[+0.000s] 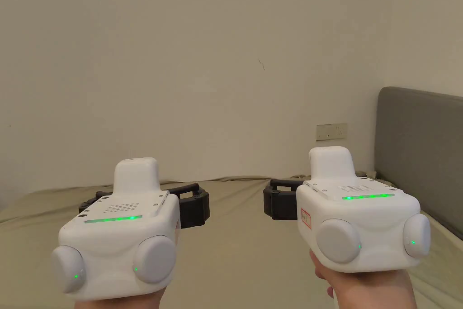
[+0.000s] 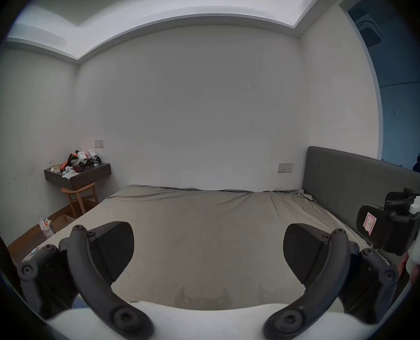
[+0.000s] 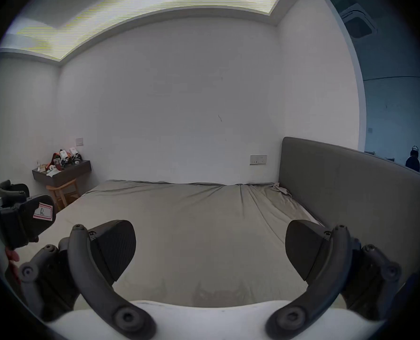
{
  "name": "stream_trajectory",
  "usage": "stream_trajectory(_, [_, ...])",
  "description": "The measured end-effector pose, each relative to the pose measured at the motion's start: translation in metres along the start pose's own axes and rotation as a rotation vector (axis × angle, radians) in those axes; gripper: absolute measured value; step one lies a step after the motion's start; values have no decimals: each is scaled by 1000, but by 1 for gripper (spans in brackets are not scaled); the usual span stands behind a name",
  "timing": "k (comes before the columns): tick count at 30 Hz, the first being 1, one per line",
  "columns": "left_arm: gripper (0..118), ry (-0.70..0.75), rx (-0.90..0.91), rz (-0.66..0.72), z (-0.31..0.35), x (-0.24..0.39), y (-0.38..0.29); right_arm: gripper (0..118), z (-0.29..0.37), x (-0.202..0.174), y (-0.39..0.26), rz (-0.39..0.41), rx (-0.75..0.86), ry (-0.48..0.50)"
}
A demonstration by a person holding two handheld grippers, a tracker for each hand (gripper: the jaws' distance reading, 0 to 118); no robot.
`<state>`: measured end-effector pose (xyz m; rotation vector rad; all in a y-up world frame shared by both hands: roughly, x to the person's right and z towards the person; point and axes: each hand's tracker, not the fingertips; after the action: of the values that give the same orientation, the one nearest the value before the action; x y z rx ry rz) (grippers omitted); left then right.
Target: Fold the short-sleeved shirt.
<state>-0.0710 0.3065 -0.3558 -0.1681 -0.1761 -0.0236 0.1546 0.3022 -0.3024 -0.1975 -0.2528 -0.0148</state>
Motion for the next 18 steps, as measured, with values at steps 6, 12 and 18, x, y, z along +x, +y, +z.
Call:
stream_trajectory(6, [118, 30, 13, -31, 7, 8, 1, 118, 2, -3, 1, 14, 9, 4])
stream_trajectory(12, [118, 15, 0, -18, 10, 4, -3, 118, 3, -5, 0, 29, 10, 6])
stream_trajectory(18, [118, 4, -9, -12, 12, 6, -5, 118, 0, -7, 1, -2, -14, -9])
